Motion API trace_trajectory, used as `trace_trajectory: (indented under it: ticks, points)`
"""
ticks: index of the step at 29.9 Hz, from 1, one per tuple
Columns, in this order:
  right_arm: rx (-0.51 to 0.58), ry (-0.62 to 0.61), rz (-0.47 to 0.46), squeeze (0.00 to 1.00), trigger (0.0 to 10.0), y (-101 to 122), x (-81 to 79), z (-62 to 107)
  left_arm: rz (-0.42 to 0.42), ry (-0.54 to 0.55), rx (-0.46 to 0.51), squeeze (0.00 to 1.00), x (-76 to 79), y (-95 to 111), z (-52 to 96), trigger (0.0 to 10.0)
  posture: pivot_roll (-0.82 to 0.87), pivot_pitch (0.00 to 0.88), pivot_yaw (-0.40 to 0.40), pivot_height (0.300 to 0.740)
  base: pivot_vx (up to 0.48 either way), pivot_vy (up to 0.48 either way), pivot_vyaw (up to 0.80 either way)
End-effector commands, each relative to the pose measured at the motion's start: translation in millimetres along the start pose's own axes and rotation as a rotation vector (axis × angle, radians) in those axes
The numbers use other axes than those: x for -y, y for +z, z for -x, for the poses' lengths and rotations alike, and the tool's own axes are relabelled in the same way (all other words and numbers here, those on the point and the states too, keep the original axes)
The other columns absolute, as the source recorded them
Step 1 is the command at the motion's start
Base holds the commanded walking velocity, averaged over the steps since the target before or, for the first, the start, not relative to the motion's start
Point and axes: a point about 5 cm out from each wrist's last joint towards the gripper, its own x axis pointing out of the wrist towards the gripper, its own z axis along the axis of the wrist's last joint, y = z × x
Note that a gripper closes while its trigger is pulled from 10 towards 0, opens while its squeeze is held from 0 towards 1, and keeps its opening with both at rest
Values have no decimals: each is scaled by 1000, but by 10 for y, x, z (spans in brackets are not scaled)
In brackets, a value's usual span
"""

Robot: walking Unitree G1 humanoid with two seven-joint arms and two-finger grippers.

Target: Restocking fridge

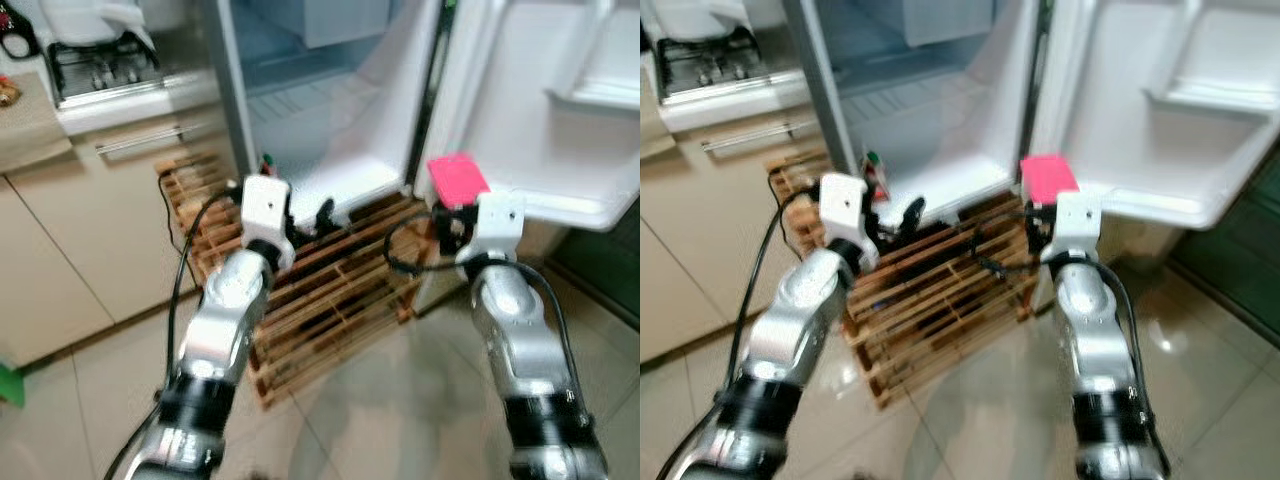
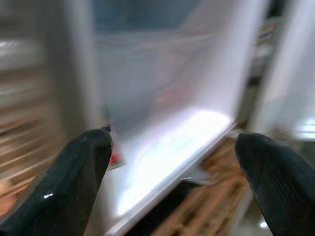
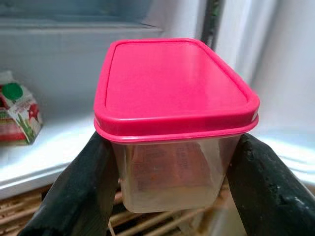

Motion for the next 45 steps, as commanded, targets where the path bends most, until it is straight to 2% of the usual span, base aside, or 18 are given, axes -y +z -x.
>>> trace_trajectory:
  ticks: [1,6,8,9,10,21,29,37,45]
  points:
    - [16,-35,15,0,0,42,116,9,6,-22,5,0,103,28,-35,10000,-46,0,6,740,270,0,0]
    - [11,-25,13,0,0,31,81,14,-1,1,22,0,85,58,-29,10000,-45,0,9,740,0,0,607]
    - [0,-29,16,0,0,14,82,15,-24,-22,40,0,123,84,-28,10000,-47,0,14,740,0,0,0]
    - [-4,-31,16,0,4549,7,82,17,-40,-34,45,0,142,94,-26,10000,-47,0,14,740,0,0,0]
    - [-8,-35,21,0,10000,3,86,19,-39,-45,54,0,160,103,-24,10000,-47,0,15,740,0,0,0]
    - [-10,-48,39,0,10000,-3,97,38,-43,-81,74,0,245,126,-8,10000,-53,0,20,740,199,-398,123]
    - [-6,-35,53,0,10000,10,70,22,-67,-14,26,0,159,69,-37,10000,-53,0,19,740,361,-310,621]
    - [-11,-34,58,0,10000,1,55,17,-68,-15,26,0,161,64,-34,10000,-48,0,17,740,394,-269,591]
    - [-21,-42,58,0,10000,-9,60,12,-25,-44,66,0,214,114,-30,10000,-51,0,14,740,151,-97,0]
